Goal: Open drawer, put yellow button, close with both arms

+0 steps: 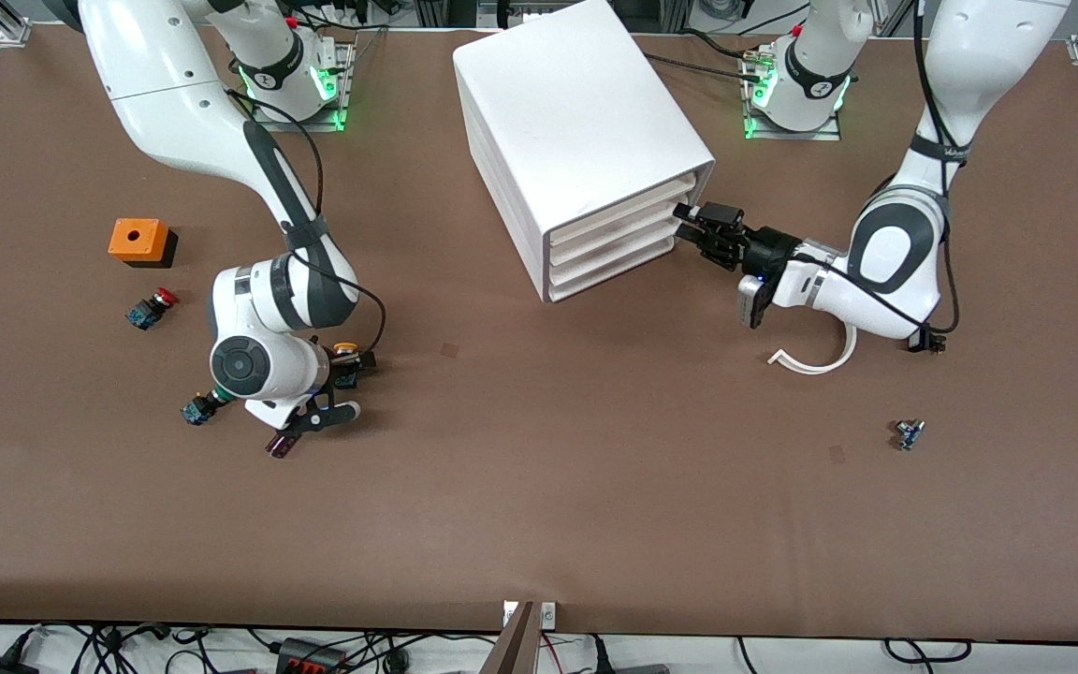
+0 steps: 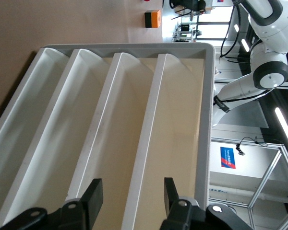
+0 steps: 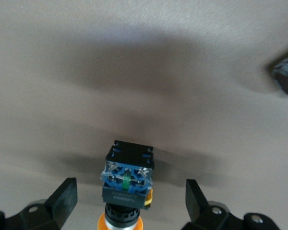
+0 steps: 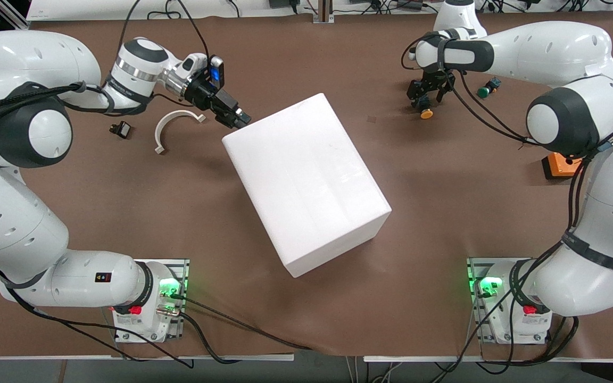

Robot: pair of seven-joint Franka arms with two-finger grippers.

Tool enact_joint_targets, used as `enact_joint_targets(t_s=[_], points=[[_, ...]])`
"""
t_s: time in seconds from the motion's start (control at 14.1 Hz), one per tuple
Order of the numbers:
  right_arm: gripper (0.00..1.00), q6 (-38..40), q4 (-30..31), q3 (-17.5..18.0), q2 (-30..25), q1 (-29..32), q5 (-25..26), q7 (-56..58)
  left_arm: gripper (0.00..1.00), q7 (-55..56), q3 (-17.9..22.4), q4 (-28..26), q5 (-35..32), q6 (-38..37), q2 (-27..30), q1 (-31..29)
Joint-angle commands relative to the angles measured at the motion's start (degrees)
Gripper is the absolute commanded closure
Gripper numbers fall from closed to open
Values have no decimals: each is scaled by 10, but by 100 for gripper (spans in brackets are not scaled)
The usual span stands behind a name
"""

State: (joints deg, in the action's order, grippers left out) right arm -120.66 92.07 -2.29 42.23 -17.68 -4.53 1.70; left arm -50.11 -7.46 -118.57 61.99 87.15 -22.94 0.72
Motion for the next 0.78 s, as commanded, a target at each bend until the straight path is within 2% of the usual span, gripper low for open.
enact_joint_targets(t_s=[0.0,0.14,0.36,0.43,0.5,0.57,0.64,0.71], points=[[0,0,-4,-3,4,-6,-12,-2,42,-26,-19,-25,32,5,1,0],[10,-1,-4,-3,7,-6,-12,-2,47,-52,-30,-45,42,7,3,0],[31,-6,-4,-3,10,-5,-12,-2,67,-67,-31,-54,48,7,2,0],[46,-6,-4,-3,10,-5,-12,-2,76,-67,-31,-54,48,7,0,1],[60,-5,-4,-3,9,-6,-12,-2,76,-67,-31,-54,48,12,-1,1],[81,-5,-6,-3,8,-6,-12,-2,79,-67,-31,-54,48,14,-2,1],[94,-1,-9,-3,5,-6,-12,-2,89,-67,-31,-54,48,15,-2,2],[100,1,-15,-3,-2,-6,-12,-1,95,-67,-31,-53,48,15,-1,2]])
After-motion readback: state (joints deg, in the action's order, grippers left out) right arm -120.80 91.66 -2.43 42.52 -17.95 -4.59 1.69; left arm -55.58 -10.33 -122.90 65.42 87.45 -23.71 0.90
